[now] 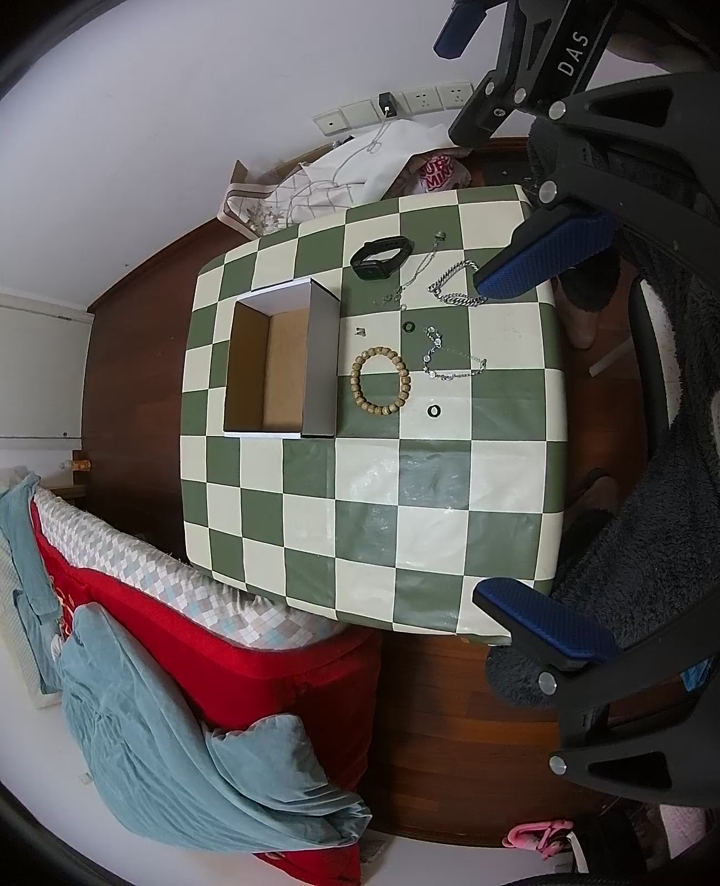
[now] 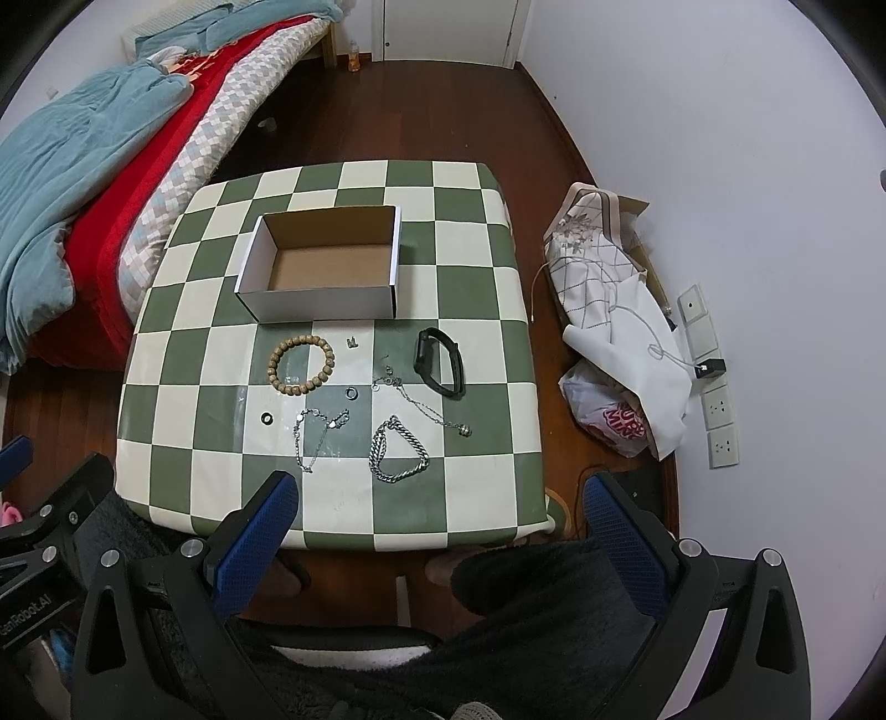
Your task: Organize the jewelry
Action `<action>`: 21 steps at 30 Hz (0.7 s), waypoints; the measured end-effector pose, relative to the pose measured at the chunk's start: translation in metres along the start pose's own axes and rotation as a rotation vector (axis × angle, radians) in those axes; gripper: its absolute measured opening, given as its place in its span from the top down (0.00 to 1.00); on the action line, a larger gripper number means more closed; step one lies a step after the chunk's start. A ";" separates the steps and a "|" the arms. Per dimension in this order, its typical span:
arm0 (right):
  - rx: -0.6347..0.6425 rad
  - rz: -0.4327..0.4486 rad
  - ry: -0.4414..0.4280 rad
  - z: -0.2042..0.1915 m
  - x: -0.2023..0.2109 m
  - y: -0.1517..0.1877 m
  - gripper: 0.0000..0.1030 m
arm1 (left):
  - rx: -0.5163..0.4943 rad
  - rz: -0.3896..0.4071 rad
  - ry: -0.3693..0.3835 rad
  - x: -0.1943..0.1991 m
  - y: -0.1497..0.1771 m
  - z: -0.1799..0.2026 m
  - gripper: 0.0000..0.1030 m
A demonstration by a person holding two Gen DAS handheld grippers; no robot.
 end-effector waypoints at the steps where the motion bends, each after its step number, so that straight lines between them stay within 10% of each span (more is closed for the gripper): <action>1: 0.000 0.001 0.000 0.000 0.000 0.001 0.00 | 0.002 0.001 0.000 0.000 0.001 0.000 0.00; 21: 0.006 0.006 0.001 -0.003 0.003 0.000 0.00 | 0.003 0.008 0.002 0.000 0.000 0.001 0.00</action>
Point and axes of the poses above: each gripper's, at about its wrist camera, not at the fingertips, and x roughly against the way its jaws point, z to its right, y to its underside, the point moved 6 cm from there along -x, roughly the way its jaws point, and after that the axes turned 2 degrees about -x, right-handed, at the moved point
